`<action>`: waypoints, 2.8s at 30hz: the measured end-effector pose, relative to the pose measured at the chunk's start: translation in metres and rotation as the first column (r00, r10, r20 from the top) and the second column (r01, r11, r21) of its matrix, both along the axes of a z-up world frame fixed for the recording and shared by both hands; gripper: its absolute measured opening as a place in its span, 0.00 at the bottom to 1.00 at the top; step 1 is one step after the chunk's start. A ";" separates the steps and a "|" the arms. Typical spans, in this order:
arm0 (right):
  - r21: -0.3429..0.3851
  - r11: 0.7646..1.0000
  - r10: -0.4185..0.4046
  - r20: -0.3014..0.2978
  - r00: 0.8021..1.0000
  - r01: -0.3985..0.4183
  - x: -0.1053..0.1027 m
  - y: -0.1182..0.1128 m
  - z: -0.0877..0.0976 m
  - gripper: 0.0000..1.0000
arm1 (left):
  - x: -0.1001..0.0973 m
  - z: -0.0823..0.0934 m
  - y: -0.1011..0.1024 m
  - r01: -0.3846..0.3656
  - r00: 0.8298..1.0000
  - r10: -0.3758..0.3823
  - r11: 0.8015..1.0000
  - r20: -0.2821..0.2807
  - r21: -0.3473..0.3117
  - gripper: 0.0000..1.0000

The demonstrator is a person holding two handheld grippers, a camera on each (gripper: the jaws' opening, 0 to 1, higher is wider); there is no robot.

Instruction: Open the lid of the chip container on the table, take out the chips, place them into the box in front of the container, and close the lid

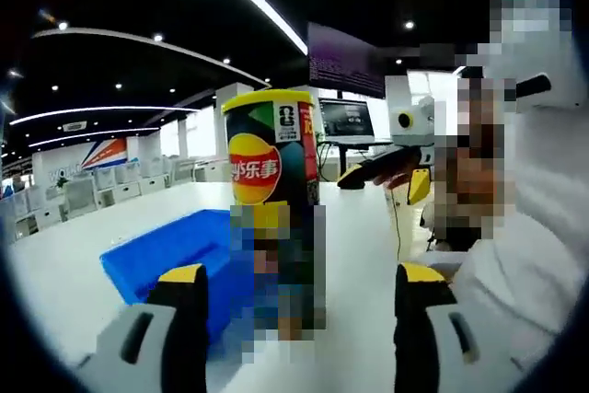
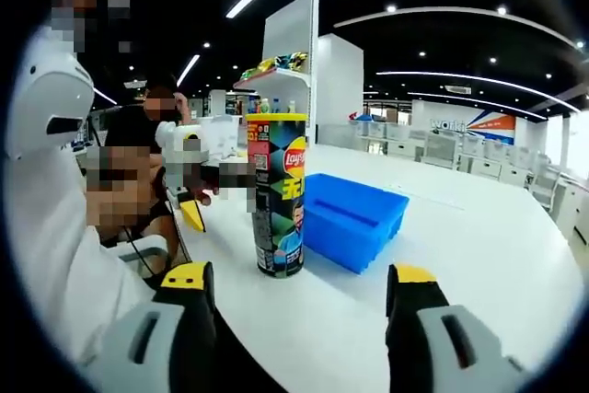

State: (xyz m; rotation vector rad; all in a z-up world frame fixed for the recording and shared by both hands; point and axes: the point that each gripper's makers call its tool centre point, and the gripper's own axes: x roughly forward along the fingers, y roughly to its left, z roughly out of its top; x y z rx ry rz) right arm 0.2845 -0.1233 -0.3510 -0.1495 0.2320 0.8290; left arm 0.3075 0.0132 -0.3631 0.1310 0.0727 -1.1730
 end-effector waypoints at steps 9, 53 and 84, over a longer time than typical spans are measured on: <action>-0.013 1.000 -0.006 -0.004 1.000 0.006 0.002 -0.002 -0.005 0.72 | 0.007 0.001 -0.016 0.083 0.996 -0.082 0.995 0.023 -0.049 0.85; -0.004 1.000 -0.019 -0.003 1.000 0.019 0.005 -0.009 -0.004 0.70 | 0.031 -0.020 -0.042 0.138 0.990 -0.139 0.989 -0.020 -0.043 0.49; 0.143 0.989 -0.065 0.184 0.981 0.039 0.042 0.062 0.079 0.79 | 0.028 -0.021 -0.042 0.145 0.988 -0.148 0.987 -0.038 -0.063 0.48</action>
